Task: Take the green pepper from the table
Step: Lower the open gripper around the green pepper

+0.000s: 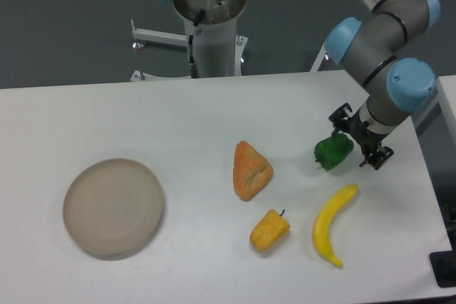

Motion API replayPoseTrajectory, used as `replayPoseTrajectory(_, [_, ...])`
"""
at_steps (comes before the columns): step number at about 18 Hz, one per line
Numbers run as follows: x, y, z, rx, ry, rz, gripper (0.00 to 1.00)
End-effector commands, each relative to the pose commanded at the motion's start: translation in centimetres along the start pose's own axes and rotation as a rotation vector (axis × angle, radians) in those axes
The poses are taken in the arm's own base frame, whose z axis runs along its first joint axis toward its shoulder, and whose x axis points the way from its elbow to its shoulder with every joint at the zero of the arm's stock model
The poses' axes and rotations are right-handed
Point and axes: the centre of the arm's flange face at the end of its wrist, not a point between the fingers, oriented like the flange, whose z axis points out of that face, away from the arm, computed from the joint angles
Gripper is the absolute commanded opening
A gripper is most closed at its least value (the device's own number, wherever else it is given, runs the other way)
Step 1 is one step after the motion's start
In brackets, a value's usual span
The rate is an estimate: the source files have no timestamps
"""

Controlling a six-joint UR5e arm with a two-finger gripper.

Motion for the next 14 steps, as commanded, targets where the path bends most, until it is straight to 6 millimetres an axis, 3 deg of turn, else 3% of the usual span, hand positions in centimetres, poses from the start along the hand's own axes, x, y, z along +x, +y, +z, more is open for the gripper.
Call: replayPoseTrajectory(14, [1.4,-0.2,2.5,0.002,0.018,-0.011,1.00])
